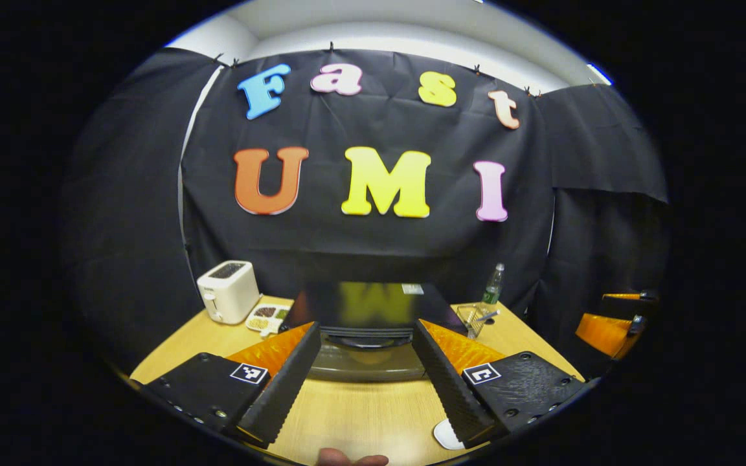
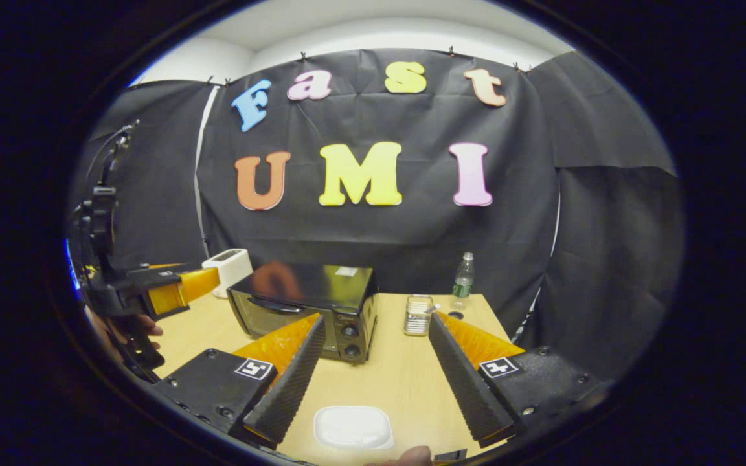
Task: Open the electric oven with the left hand, put the food in, and close the electric oven.
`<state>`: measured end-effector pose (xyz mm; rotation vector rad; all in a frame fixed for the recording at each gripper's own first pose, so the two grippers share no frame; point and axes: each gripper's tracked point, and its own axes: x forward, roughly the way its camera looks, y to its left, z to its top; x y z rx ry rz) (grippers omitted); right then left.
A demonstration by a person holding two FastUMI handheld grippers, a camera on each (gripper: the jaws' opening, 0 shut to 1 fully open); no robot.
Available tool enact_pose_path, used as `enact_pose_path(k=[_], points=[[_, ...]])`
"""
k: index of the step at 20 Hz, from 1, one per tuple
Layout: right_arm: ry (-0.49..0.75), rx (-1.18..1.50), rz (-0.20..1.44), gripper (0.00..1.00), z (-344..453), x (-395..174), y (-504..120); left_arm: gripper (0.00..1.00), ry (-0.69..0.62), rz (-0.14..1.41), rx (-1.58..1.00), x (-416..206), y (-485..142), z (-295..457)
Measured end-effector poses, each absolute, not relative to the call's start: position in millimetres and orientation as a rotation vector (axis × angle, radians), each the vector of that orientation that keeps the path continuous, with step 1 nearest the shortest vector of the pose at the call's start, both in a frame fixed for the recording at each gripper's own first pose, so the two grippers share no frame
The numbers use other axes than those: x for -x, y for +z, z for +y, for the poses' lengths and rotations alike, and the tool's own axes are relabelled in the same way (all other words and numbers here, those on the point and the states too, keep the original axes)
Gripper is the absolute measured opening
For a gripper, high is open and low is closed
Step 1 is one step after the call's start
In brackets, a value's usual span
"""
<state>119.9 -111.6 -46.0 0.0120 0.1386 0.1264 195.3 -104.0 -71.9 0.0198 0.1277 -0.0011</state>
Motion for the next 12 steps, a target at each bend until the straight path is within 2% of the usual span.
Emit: enact_pose_path(k=[2, 6, 12], points=[[0.122, -0.022, 0.098, 0.97, -97.0, -97.3, -30.7, 0.94, -0.006, 0.047, -0.024, -159.0, -30.8, -96.6], [0.128, -0.016, 0.042, 0.97, -60.2, -27.4, -2.0, 0.93, -0.029, -0.006, -0.008, -68.1, 13.2, -81.9], [0.115, -0.067, 0.016, 0.97, -18.5, 67.2, 19.3, 0.92, -0.048, -0.040, 0.014, 51.1, 35.5, -57.9]])
